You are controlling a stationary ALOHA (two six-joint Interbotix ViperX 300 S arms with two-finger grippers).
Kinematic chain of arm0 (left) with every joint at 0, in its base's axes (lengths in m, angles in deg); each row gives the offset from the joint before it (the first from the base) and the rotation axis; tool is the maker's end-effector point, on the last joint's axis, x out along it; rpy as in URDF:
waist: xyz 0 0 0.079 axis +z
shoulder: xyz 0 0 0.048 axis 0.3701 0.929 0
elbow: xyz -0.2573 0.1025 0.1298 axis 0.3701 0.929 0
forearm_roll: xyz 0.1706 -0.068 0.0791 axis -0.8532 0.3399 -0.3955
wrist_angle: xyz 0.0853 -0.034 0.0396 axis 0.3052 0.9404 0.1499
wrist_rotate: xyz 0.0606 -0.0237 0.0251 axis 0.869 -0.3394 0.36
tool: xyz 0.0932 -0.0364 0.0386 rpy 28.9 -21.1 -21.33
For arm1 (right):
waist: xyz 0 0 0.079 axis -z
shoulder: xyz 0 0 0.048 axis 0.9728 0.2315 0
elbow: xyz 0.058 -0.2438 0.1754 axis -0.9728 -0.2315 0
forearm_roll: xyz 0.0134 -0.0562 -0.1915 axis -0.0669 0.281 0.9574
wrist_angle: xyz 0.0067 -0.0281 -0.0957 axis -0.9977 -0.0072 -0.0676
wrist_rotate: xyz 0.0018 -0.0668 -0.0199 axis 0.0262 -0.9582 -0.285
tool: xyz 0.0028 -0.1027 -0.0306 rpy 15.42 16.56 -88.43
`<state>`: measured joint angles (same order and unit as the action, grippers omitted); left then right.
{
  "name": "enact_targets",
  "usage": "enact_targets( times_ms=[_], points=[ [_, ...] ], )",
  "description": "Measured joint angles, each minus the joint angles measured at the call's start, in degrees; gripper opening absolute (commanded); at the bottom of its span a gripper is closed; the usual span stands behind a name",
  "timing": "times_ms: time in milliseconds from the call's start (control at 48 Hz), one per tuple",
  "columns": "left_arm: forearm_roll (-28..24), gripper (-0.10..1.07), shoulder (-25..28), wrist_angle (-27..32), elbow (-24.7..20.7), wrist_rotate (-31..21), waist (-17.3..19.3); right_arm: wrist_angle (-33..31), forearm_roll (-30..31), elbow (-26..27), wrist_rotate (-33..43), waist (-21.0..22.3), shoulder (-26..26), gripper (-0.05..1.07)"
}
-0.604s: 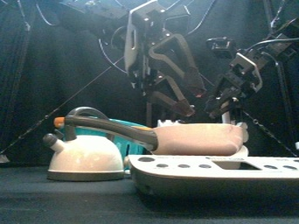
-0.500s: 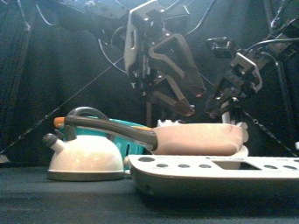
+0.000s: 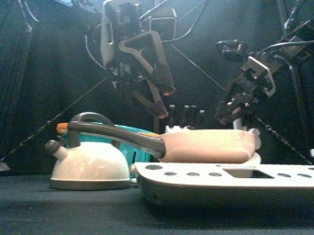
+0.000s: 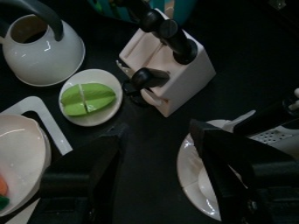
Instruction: Grab pan
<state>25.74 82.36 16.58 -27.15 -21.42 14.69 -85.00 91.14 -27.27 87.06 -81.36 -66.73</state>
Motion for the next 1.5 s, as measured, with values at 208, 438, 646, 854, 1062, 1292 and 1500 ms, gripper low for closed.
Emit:
enact_targets(
  times_ms=[208,438,646,854,1062,1292,1500],
  points=[
    [-0.3,0.88,0.8,0.5,0.0,-0.1,2.1,0.0,0.0,-0.1,0.1,0.0,0.1,0.91],
    [-0.2,0.88,2.2,0.5,0.0,0.0,3.6,0.0,0.1,-0.1,0.0,0.0,0.1,0.91],
    [-0.2,0.87,4.0,0.5,-0.5,-0.1,3.9,0.0,0.1,0.0,0.0,0.0,0.2,0.91],
    [-0.3,0.87,5.4,0.4,-1.9,0.0,4.0,0.0,0.1,0.0,0.0,0.0,0.4,0.91],
    [-0.2,0.87,6.8,0.5,-2.8,0.0,4.2,0.0,0.1,-0.1,0.0,0.0,0.4,0.91],
    [-0.2,0.86,7.4,0.5,-3.3,0.0,4.4,0.0,0.0,0.0,0.0,0.0,0.4,0.91],
    [-0.2,0.86,7.7,0.5,-3.3,0.0,4.7,0.0,0.1,0.0,0.0,0.0,0.4,0.91]
  ],
)
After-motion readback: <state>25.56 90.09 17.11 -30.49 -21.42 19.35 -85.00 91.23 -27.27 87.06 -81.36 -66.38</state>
